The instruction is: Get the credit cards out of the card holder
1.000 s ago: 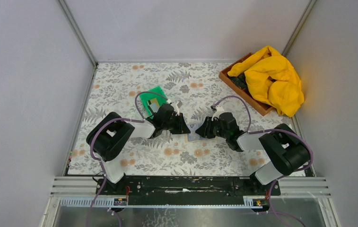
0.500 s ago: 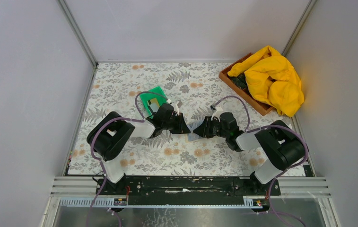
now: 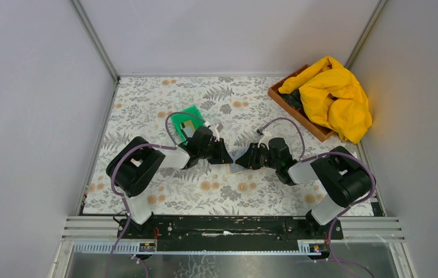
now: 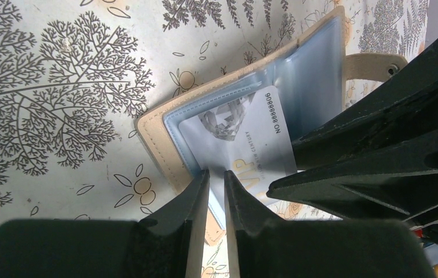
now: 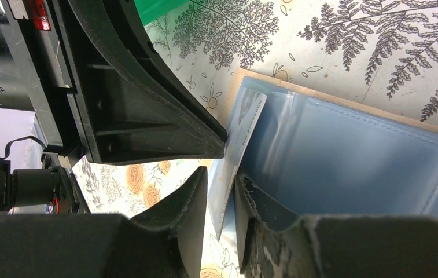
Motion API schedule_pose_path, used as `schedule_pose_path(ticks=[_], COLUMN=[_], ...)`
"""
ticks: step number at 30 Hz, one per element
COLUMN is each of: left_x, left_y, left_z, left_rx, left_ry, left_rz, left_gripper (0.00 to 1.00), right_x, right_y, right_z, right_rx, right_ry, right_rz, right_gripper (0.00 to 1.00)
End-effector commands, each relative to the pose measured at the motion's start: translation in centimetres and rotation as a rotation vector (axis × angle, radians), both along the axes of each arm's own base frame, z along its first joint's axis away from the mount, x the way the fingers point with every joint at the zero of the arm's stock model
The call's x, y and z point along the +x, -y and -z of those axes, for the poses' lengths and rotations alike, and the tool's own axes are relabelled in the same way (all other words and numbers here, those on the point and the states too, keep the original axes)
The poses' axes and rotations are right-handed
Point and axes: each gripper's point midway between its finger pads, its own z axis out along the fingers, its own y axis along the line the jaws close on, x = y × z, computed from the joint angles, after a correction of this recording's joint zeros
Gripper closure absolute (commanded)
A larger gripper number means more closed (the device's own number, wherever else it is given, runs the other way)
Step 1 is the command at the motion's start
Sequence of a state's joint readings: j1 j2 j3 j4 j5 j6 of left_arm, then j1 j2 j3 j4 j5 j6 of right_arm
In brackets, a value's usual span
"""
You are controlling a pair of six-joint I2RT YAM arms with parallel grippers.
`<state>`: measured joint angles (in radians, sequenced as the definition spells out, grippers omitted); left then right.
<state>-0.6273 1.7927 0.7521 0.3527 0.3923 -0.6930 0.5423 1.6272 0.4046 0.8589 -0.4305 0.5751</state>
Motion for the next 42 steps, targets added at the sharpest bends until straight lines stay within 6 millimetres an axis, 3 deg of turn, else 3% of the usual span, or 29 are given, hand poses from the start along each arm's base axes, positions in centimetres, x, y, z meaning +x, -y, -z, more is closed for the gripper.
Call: schedule_pose_path(ticks=[1, 18, 26, 34, 37, 42], left_x=[-1.2, -0.9, -0.9, -0.9, -0.9, -0.9], left_y=[-1.1, -2.0, -1.9, -1.8, -1.8, -1.8], left_z=[3.0, 3.5, 3.4, 3.4, 3.3, 3.4], left_rx=[0.092, 0.121, 0.114, 0.110, 0.108, 0.111], left_ry=[-0.067, -0.084, -0.083, -0.085, -0.084, -0.087], left_rz=[0.007, -0.020, -0.018, -0.014, -0.013, -0.013], left_gripper=[0.77, 0.78, 0.78, 0.78, 0.78, 0.78], right_x=[0.0, 1.7, 1.6, 1.3, 1.3, 1.3], right_y=[-1.0, 2.2, 2.1, 1.7, 1.6, 1.8], right_z=[-1.8, -2.1, -2.3, -2.3, -2.2, -2.2], right_rx=[0.035, 0.011, 0.025, 0.047, 0.049, 0.040], right_ry=[0.042, 0.057, 0.055, 0.039, 0.035, 0.036], right_rz=[-0.050, 0.076, 0.066, 0.042, 0.040, 0.049], right_gripper=[0.72, 0.84, 0.95, 0.90, 0.99, 1.00])
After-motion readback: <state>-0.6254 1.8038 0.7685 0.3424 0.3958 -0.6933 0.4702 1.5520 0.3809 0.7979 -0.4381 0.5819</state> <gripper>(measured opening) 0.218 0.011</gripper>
